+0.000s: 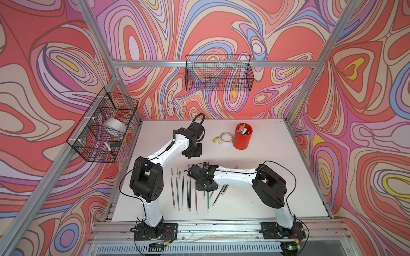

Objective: Remove the protective cover of the pencils
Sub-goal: Pick up the pencil from the center of the board.

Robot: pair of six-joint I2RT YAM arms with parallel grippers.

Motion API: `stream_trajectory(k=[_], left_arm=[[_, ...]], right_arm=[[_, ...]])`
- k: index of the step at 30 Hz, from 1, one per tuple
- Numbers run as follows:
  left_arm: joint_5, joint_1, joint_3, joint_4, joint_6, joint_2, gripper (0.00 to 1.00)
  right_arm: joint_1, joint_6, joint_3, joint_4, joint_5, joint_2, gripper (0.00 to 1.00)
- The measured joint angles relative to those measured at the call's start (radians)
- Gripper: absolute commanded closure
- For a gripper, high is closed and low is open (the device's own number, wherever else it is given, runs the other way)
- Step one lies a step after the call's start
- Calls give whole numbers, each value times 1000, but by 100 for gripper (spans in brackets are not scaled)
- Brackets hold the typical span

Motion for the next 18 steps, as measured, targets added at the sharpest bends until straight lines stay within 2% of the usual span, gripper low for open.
stream_trajectory(k=[11, 18], left_arm=[[-44, 2, -130, 124, -5, -235, 53], [-65, 10, -211, 200, -10, -331, 41]], right_arm=[[0, 0, 62, -51, -2, 39, 79], [0, 5, 72, -67, 0, 45, 85]])
